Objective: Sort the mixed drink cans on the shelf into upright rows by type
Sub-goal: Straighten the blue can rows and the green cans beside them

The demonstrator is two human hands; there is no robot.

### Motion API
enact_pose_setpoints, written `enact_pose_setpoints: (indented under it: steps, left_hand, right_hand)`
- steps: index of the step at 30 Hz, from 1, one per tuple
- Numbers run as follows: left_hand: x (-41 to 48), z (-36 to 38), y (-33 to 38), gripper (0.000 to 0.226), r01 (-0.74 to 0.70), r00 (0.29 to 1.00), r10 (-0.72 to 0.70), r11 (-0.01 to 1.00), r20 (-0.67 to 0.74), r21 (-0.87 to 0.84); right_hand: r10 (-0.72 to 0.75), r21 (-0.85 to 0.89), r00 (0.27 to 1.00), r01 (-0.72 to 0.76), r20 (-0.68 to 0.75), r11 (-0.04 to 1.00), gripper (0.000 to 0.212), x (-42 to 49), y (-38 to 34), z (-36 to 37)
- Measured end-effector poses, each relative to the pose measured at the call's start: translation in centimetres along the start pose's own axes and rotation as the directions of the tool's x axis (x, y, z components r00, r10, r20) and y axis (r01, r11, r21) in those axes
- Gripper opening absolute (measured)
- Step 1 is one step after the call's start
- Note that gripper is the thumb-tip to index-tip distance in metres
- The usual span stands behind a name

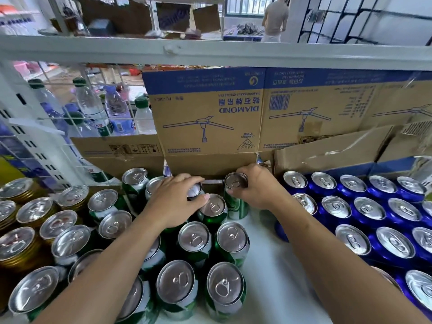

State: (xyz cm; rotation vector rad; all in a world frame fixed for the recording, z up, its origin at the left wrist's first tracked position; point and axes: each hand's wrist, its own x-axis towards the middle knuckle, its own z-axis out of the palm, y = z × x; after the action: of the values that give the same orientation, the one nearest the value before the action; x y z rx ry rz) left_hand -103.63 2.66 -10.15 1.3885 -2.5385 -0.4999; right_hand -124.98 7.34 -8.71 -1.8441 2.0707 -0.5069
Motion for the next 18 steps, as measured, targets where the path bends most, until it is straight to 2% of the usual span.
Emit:
enact_pose_setpoints:
  steps: [2,5,8,10,12,14,18]
  left_hand:
    - [0.0,0.0,-0.1,0.058,-0.003,1.0,0.003,1.0,-0.007,-0.007]
    - [0.1,0.0,-0.1,0.059,-0.003,1.0,0.003,1.0,-0.019,-0.008]
    - [0.1,0.1,0.0,0.055,-0.007,0.999,0.007,1.0,-0.033,-0.003]
    - [0.1,0.1,0.0,0.055,-0.01,0.999,0.01,1.0,-0.039,-0.01]
    - [0.0,0.1,-0.1,0.054,-0.003,0.999,0.003,1.0,-0.047,-0.015]
    - [0.0,0.0,0.0,0.054,0.007,0.999,-0.007,1.0,-0.05,-0.014]
    - [0.0,0.1,0.0,0.055,0.002,0.999,-0.003,1.0,-0.052,-0.017]
  right_hand:
    - [-0.01,0.018,1.0,0.01,0.0,1.0,0.031,0.1,-0.1,0.0]
    - [0.094,0.014,0.995,-0.093,-0.041,0.996,0.045,-0.1,-0.4,-0.3]
    - [0.206,-0.1,0.974,-0.215,-0.096,0.971,0.061,-0.2,-0.6,-0.7]
    - [0.24,-0.147,0.964,-0.254,-0.111,0.956,0.064,-0.2,-0.5,-0.9]
    - [0.223,-0.13,0.972,-0.231,-0.076,0.964,0.053,-0.4,-0.5,-1.1]
    - [0.157,-0.034,0.987,-0.157,0.018,0.987,0.033,-0.5,-0.3,-1.5]
    - [0.039,0.013,0.983,-0.042,0.181,0.999,0.06,-1.0,-0.4,-2.3]
